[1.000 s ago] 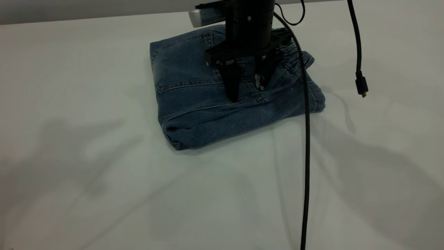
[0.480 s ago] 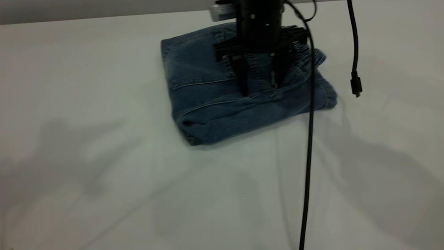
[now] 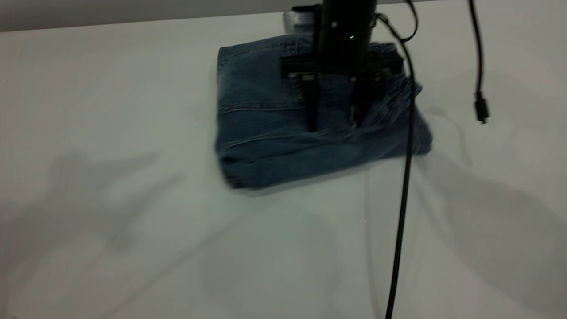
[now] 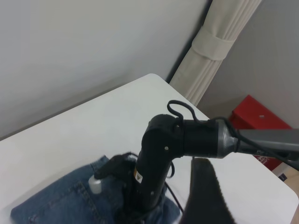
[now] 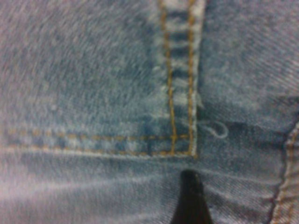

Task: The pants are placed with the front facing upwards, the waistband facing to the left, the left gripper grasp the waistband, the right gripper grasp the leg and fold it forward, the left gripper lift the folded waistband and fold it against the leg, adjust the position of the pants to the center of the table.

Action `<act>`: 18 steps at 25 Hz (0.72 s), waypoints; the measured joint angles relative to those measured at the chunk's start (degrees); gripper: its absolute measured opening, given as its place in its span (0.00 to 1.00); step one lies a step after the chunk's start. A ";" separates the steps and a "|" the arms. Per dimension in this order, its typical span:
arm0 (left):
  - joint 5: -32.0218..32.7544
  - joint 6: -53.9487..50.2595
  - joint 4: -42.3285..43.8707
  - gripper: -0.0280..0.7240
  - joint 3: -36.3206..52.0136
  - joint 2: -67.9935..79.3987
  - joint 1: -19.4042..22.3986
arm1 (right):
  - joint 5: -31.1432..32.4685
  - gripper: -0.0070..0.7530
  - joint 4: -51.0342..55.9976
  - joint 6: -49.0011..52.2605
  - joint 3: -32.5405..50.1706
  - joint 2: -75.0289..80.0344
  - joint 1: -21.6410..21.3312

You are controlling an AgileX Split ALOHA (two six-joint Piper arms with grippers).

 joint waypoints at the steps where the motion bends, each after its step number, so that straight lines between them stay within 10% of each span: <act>1: 0.00 0.00 0.00 0.60 0.00 0.00 0.00 | 0.00 0.59 0.13 -0.07 0.06 -0.05 0.00; 18: 0.12 0.05 -0.91 0.60 0.00 -0.02 0.00 | -0.57 0.59 -5.55 -7.19 0.05 -18.30 -0.06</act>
